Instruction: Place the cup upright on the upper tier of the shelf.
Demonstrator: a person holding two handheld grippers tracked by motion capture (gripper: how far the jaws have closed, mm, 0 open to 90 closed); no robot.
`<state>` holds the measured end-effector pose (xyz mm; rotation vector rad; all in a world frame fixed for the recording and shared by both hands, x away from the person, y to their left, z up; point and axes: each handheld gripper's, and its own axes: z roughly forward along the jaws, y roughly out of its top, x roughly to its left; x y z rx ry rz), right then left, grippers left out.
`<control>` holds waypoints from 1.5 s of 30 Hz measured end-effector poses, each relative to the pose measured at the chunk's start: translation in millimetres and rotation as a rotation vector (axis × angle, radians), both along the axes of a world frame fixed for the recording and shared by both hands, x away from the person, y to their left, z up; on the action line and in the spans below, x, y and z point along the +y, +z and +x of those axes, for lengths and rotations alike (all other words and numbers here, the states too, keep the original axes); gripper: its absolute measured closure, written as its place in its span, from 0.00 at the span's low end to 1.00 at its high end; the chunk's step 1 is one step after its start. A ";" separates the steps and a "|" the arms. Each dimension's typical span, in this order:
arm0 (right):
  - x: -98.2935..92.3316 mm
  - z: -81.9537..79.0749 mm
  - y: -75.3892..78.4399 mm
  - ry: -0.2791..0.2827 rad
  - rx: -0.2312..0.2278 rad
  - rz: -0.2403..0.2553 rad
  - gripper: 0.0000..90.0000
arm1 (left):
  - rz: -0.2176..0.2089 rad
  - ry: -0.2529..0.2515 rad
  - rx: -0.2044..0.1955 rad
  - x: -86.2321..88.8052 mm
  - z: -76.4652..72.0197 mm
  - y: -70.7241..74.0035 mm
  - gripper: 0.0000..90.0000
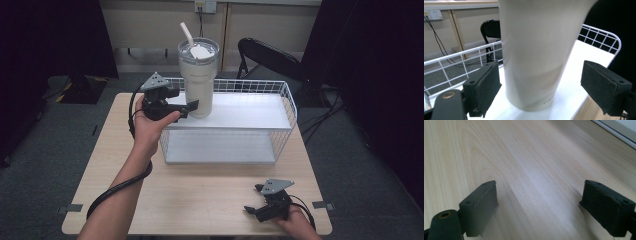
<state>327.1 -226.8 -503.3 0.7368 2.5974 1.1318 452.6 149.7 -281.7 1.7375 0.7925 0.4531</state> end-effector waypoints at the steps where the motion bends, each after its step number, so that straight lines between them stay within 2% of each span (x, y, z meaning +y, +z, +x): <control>1: 0.0 0.1 0.0 0.001 -0.001 0.000 0.14 | -0.004 -0.003 0.001 0.5 -1.0 0.0 0.17; 12: 0.0 0.0 0.0 0.000 0.001 0.000 0.14 | 0.026 -0.043 -0.002 3.8 -12.7 -5.7 0.17; 20: 0.0 0.1 -0.1 0.002 -0.002 0.000 0.14 | 0.024 -0.075 -0.002 3.3 -18.7 -10.8 0.17; 25: 0.0 0.1 -0.1 0.002 -0.002 0.000 0.14 | 0.040 -0.093 -0.015 2.3 -25.3 -11.7 0.17; 37: 0.0 0.1 -0.1 0.002 0.000 0.000 0.14 | 0.042 -0.126 0.002 5.1 -37.1 -23.6 0.17; 45: -0.1 0.0 -0.1 0.004 0.000 -0.001 0.14 | 0.068 -0.140 0.016 5.0 -42.0 -33.0 0.17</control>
